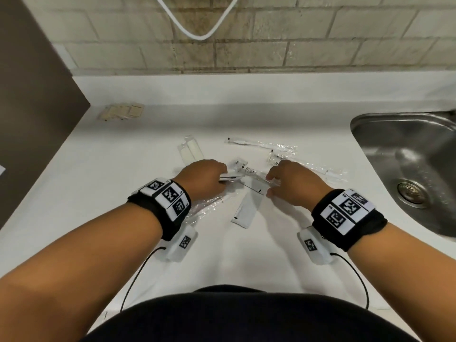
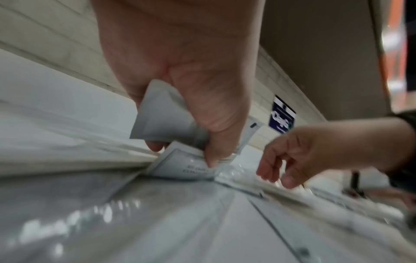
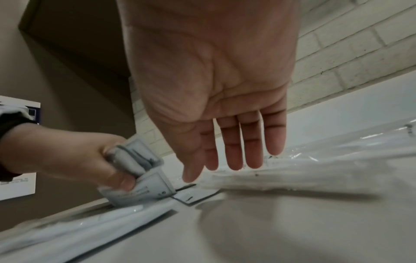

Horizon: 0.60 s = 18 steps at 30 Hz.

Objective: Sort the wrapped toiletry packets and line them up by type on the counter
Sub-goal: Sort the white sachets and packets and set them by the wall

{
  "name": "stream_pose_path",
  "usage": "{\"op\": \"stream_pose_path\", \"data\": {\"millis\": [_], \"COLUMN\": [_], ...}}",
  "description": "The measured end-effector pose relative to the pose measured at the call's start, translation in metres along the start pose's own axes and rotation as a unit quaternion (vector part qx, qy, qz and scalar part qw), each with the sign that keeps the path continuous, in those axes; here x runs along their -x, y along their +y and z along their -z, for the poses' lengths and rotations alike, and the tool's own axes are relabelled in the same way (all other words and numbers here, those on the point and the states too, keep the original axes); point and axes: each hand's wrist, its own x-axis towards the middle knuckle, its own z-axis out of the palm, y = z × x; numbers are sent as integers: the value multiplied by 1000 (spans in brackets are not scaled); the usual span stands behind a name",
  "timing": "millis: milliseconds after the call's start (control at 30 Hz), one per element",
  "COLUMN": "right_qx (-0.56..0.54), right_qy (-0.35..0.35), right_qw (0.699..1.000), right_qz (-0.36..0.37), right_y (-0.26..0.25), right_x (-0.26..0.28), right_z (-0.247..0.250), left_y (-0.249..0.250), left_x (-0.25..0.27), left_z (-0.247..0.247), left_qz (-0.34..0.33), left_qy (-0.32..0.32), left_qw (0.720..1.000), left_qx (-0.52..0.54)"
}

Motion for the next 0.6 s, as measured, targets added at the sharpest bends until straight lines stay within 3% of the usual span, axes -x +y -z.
{"op": "stream_pose_path", "data": {"millis": [133,267,433,600], "right_qx": [-12,3,9,105], "right_qy": [7,-28,-33,-6], "right_qw": [999,997,985,946], "right_qz": [39,77,169,307], "right_y": [-8,-24,-80,-134], "right_x": [1,-5,-23,-40], "right_z": [3,5,-2,-27], "left_y": [-28,-58,-87,-95], "left_x": [11,34,63,75], "left_z": [34,62,65,53], "left_qz": [96,174,256,291], "left_qy": [58,101,197,220], "left_qw": [984,947,874,842], "left_qx": [137,250,362,399]}}
